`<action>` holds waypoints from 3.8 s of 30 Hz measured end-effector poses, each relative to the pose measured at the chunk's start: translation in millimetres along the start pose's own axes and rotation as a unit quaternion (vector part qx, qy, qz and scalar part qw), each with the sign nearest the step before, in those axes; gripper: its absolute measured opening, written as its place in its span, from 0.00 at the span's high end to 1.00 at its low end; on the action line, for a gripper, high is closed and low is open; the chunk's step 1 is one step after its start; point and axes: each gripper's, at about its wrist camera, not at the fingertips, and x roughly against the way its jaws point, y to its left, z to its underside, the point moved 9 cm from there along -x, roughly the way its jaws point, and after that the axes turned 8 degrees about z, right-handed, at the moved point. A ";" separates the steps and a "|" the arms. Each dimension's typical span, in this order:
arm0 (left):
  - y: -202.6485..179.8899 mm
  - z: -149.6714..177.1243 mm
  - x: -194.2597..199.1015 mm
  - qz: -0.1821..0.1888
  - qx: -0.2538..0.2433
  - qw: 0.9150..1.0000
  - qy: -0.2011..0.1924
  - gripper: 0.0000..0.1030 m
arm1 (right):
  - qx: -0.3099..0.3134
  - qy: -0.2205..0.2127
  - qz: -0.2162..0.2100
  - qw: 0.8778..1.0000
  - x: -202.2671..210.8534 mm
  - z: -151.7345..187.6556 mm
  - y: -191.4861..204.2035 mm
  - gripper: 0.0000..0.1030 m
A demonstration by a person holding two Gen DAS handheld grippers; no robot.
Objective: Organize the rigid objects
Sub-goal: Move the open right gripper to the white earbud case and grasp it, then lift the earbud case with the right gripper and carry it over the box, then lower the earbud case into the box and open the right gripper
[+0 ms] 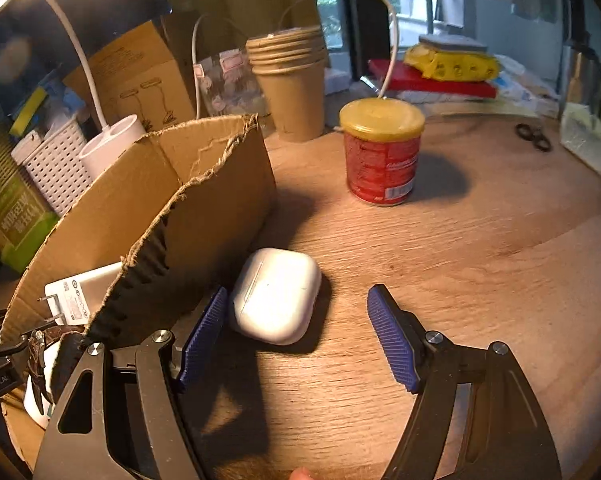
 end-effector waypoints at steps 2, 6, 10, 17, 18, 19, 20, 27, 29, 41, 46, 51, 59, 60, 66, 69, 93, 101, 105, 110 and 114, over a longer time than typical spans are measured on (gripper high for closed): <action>-0.4 -0.1 -0.3 -0.001 0.000 1.000 0.000 0.85 | 0.004 0.002 -0.005 1.000 -2.4 -1.2 1.5 0.26; -0.4 -0.6 -0.7 -0.002 -0.001 1.000 0.000 0.85 | 0.003 0.007 -0.005 1.000 -5.9 -4.2 0.4 0.26; -0.5 -0.6 -1.0 -0.004 -0.002 1.000 0.000 0.85 | 0.013 0.011 -0.001 1.000 -10.3 -4.5 2.4 0.26; -0.6 -0.3 -0.9 -0.004 -0.002 1.000 0.000 0.85 | 0.032 0.007 0.026 0.999 -10.0 -3.4 6.0 0.40; -0.6 -0.3 -0.8 -0.004 -0.001 1.000 0.000 0.85 | 0.032 0.007 0.028 0.999 -9.7 -3.4 6.1 0.40; -0.7 -0.3 -0.8 -0.004 -0.001 1.000 0.000 0.85 | 0.031 0.006 0.029 0.999 -9.4 -3.1 5.4 0.40; -0.6 -0.3 -0.8 -0.004 -0.001 1.000 0.000 0.85 | 0.028 0.006 0.032 0.999 -8.8 -2.9 3.8 0.41; -0.6 -0.3 -0.9 -0.004 -0.002 1.000 0.000 0.85 | 0.014 -0.027 0.045 0.999 6.2 -6.6 -1.4 0.41; -0.6 -0.3 -0.9 -0.004 -0.002 1.000 0.000 0.85 | 0.011 -0.037 0.047 0.998 11.0 -7.7 -2.4 0.41; -0.4 -0.5 -1.2 -0.004 -0.002 1.000 0.000 0.85 | -0.003 -0.082 0.049 0.995 40.0 -20.6 -3.1 0.41; -0.4 -0.2 -1.0 -0.004 -0.002 1.000 0.000 0.85 | 0.001 -0.107 0.041 0.993 59.2 -30.7 7.8 0.41; -0.1 -0.5 -1.3 -0.004 -0.002 1.000 0.000 0.85 | 0.012 -0.128 0.029 0.991 77.2 -37.6 22.9 0.41; -0.2 0.0 -1.0 -0.004 -0.004 1.000 0.001 0.85 | 0.049 -0.147 0.006 0.988 90.7 -42.2 60.6 0.41; -0.2 0.0 -1.1 -0.004 -0.004 1.000 0.001 0.85 | 0.050 -0.149 0.006 0.988 90.2 -42.7 63.5 0.41; -0.2 0.0 -1.1 -0.004 -0.004 1.000 0.002 0.85 | 0.067 -0.139 0.009 0.988 75.7 -42.3 76.6 0.41; -0.2 0.0 -1.1 -0.004 -0.004 1.000 0.002 0.85 | 0.073 -0.130 0.005 0.989 67.8 -39.5 80.1 0.41; -1.2 0.0 -1.3 -0.004 -0.005 1.000 0.001 0.84 | 0.112 -0.103 0.014 0.988 58.8 -19.8 91.9 0.41; -1.4 -0.1 -1.3 -0.004 -0.005 1.000 0.001 0.84 | 0.116 -0.097 0.019 0.988 58.5 -15.4 89.9 0.41; -1.0 -0.1 -1.5 -0.004 -0.005 1.000 0.002 0.84 | 0.117 -0.095 0.018 0.988 58.4 -14.3 90.0 0.40; -2.6 -0.5 -1.4 -0.004 -0.005 1.000 0.002 0.84 | 0.121 -0.089 0.021 0.988 56.5 -10.9 90.8 0.40; -2.8 -0.6 -1.4 -0.004 -0.005 1.000 0.002 0.84 | 0.122 -0.089 0.020 0.988 56.5 -10.4 91.0 0.40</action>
